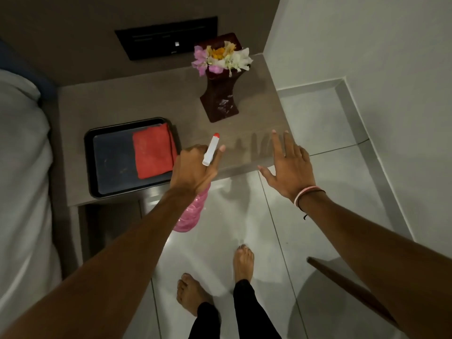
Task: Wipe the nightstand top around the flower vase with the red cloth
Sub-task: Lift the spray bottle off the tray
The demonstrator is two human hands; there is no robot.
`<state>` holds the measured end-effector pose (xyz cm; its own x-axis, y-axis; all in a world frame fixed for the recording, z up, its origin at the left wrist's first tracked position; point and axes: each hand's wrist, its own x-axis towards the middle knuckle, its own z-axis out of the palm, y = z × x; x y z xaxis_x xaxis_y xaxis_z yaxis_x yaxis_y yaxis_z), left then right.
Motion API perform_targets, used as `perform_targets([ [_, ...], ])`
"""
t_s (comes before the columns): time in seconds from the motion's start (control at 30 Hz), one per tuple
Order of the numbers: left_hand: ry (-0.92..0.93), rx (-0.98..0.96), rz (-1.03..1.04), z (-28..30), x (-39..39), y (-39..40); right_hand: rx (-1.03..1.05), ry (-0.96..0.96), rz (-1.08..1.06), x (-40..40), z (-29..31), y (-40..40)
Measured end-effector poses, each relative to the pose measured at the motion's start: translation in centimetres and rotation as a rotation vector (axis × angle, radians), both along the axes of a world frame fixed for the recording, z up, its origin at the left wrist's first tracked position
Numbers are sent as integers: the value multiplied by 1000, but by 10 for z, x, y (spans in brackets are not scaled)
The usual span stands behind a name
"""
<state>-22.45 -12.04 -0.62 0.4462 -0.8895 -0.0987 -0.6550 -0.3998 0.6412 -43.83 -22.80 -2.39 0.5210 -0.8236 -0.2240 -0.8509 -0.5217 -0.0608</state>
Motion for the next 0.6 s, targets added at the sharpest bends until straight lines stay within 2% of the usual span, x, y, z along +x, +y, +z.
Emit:
perform_targets([
  [0.23, 66, 1, 21, -3, 8, 11, 27, 50, 17, -12, -8, 9],
  [0.43, 71, -136, 52, 7, 25, 26, 59, 53, 65, 5, -11, 19],
  [0.53, 170, -201, 93, 16, 44, 33, 68, 49, 94, 23, -12, 25],
  [0.6, 125, -244, 147, 25, 62, 39, 66, 36, 118, 37, -13, 28],
])
